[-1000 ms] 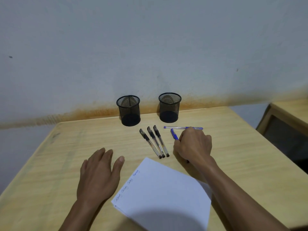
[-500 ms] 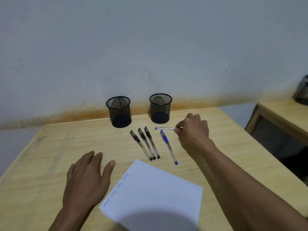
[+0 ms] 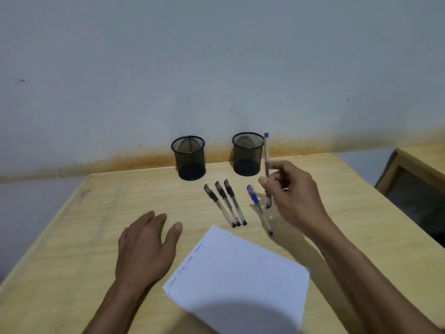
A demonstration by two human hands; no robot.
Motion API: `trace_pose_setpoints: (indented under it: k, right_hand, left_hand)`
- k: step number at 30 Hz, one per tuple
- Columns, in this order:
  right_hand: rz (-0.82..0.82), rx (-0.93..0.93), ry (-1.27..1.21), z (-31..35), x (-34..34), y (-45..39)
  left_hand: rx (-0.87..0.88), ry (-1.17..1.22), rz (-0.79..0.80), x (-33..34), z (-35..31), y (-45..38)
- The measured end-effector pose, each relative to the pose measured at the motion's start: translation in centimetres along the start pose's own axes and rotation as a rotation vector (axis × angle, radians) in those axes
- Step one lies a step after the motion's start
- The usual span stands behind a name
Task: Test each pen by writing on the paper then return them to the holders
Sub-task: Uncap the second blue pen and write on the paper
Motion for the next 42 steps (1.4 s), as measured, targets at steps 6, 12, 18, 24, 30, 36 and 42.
trace_pose_setpoints:
  k: [6,12,18,24,30,36,42]
  right_hand:
    - [0.160,0.137,-0.476,3.5,3.6,5.0]
    - [0.192,0.183,-0.533,3.5,5.6,5.8]
    - [0.362,0.135,-0.567,3.4,5.2,4.9]
    - [0.121,0.252,-0.876,3.0,2.3,1.7]
    - [0.228,0.234,-0.626,3.0,3.8,2.8]
    - [0.234,0.218,-0.409,1.6,5.5,5.6]
    - [0.278,0.228,-0.328,0.8,5.4,5.7]
  left_hand:
    - [0.208,0.527,-0.082,-4.1,-5.1,1.7]
    - [0.378,0.416,-0.132,-4.5,-7.1,2.4]
    - [0.229,0.615,0.076,-5.1,-6.2,2.2]
    - [-0.024,0.840,0.164,-6.2,-1.3,1.3]
    - [-0.146,0.508,-0.008,-3.5,1.2,-0.4]
    - [-0.027,0.165,-0.098,-1.5,0.9,-1.4]
    - [-0.038,0.003,-0.058,-0.8,1.3,-1.9]
Point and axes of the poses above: each hand's wrist, its own y-axis away from the middle knuckle, its own x-axis out of the palm, z = x × y, the point moved 2 cm from there along -y, towards the middle knuckle, and after that the axes turned 1 degree about -y, right-handed, at the moved point
